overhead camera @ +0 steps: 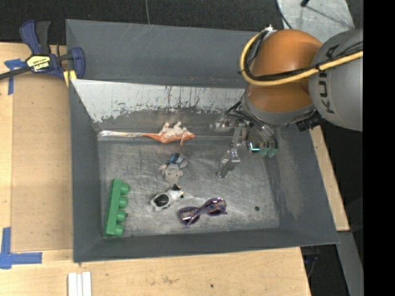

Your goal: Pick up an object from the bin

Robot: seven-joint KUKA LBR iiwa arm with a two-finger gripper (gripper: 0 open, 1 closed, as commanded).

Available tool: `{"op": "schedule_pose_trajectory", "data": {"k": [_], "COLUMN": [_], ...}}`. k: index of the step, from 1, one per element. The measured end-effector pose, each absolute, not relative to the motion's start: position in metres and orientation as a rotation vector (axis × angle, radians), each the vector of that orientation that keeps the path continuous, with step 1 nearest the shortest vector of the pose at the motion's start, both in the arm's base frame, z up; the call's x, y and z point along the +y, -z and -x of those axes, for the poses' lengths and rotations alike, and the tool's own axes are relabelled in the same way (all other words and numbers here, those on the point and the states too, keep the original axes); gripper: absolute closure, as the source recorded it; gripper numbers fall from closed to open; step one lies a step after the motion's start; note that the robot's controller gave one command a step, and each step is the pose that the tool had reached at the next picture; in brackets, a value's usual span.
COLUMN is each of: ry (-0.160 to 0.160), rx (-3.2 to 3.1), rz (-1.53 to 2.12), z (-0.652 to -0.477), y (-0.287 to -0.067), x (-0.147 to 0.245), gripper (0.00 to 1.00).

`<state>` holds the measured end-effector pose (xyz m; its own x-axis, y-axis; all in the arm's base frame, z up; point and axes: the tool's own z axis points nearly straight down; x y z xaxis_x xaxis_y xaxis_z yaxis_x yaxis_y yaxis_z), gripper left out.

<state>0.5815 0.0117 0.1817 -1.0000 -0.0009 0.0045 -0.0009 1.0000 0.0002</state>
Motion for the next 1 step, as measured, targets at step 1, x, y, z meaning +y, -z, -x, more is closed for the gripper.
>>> {"op": "schedule_pose_trajectory", "data": {"k": [1], "ry": [0.001], "rx": [-3.145], "rz": [-0.001], "z": [-0.5833], "y": [-0.1860], "x": [0.0117], "gripper": [0.00]}}
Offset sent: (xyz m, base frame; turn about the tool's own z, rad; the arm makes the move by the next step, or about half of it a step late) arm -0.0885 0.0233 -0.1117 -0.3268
